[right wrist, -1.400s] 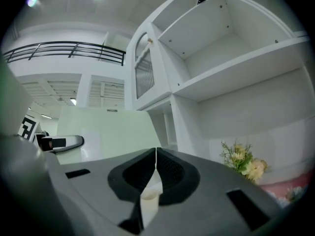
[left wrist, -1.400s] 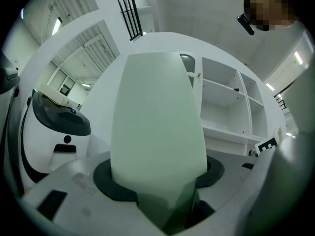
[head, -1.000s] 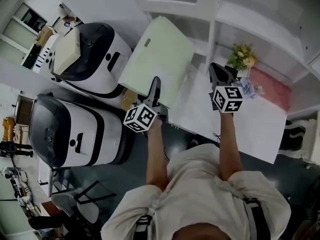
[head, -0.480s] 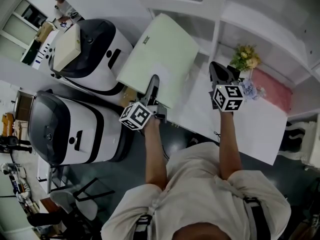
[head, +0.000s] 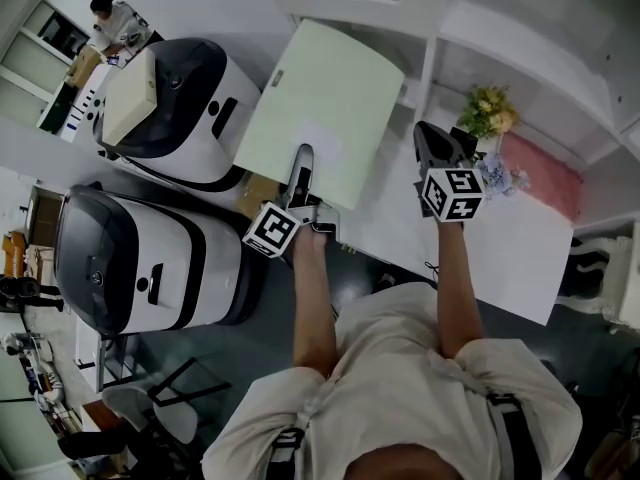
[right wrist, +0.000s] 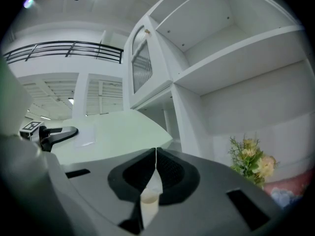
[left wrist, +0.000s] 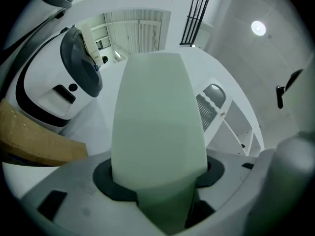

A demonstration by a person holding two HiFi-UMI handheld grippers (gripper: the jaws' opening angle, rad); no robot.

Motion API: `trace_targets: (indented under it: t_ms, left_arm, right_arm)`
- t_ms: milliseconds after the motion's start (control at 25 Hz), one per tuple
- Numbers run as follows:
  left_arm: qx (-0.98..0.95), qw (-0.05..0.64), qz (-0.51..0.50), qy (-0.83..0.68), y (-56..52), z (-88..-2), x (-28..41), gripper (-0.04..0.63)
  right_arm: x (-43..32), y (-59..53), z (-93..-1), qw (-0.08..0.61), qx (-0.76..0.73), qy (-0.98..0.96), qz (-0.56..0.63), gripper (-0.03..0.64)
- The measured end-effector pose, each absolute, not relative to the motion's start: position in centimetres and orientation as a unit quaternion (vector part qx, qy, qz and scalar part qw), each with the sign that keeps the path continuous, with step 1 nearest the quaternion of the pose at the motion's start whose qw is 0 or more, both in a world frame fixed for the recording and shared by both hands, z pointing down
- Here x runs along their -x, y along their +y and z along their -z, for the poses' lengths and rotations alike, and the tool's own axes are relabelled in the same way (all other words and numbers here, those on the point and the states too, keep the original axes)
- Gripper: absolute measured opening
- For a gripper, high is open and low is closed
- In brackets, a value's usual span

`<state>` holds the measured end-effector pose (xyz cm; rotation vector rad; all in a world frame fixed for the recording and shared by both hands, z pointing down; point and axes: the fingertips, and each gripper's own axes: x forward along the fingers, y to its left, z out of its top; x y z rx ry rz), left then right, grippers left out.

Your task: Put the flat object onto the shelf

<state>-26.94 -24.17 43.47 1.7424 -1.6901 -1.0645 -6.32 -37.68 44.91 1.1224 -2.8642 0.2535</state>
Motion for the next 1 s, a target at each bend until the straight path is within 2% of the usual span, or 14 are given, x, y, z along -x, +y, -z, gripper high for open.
trace_targets:
  t_ms: [280,1000]
  left_arm:
    - [-0.627,0.265,0.449,-0.579,-24.6,-44.3,26.1,0.275]
    - [-0.616,0.274,0.438,-0.595,-24.6,-47.4,24.5,0.275]
  right_arm:
    - [4.4,-38.5,-45.3,0.029,-0.381,-0.920,-0.088,0.069]
    - [4.8,-37.3,-45.5,0.034,-0.372,-0.924,-0.083,0.069]
